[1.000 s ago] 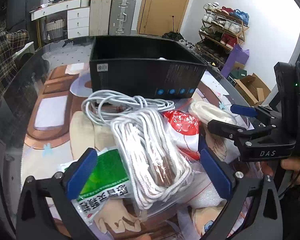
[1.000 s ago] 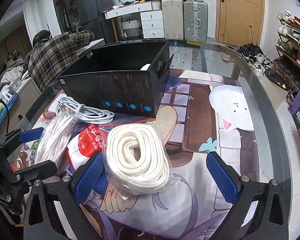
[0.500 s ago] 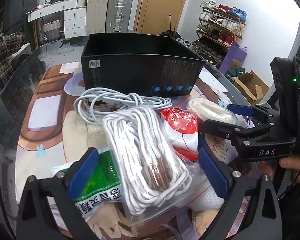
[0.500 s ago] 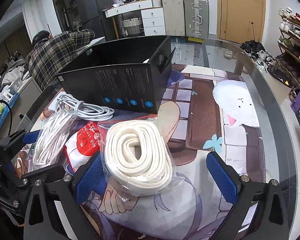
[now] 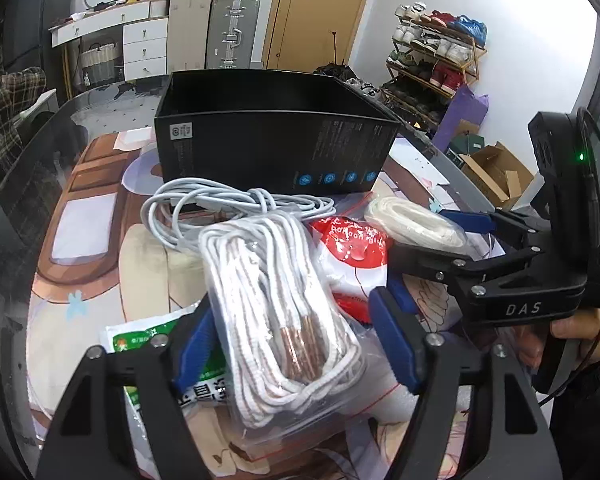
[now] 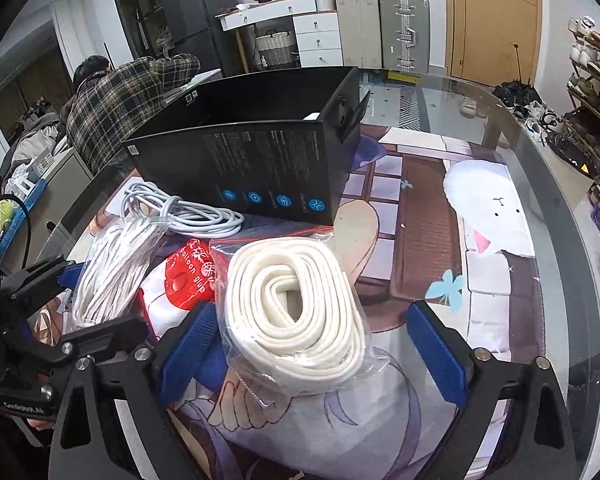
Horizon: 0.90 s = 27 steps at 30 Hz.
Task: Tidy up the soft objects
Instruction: 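Grasp the bagged white rope with the left gripper while the right gripper grasps the bagged cream strap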
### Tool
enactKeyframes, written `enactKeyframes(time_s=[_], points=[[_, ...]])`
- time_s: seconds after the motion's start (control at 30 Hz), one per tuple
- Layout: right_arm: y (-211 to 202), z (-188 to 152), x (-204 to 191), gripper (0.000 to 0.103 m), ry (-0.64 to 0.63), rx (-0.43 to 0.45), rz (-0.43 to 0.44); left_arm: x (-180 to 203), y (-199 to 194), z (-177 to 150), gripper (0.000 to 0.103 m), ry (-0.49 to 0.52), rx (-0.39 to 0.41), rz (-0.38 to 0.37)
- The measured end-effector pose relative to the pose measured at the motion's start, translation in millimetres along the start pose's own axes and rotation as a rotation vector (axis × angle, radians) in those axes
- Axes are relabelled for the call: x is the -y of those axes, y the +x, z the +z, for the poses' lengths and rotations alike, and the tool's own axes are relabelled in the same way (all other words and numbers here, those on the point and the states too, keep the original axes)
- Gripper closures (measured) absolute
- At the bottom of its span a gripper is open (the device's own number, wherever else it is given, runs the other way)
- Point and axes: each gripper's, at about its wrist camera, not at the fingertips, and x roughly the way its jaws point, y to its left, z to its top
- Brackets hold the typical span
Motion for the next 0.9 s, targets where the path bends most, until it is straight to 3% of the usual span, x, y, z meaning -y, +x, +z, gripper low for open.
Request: enactKeyframes(time_s=[0.07,0.33,0.9], points=[[-0.7,0.0,-0.6,0.014,-0.003,0.003,-0.005,-0.4,0.0,0.3,0.044,0.003,-0.003,0.006],[-2.5,-0.4,-1.1,0.026,-0.016,0.009,0.002,-2.0,-2.6,0.3,0.056,-0.004,0.007,0.005],[-7.7,-2.8,-1.3,0.053,-0.03,0.018,0.044,-4.9,-21.5,3.1,0.061,-0.026,0.047,0.006]])
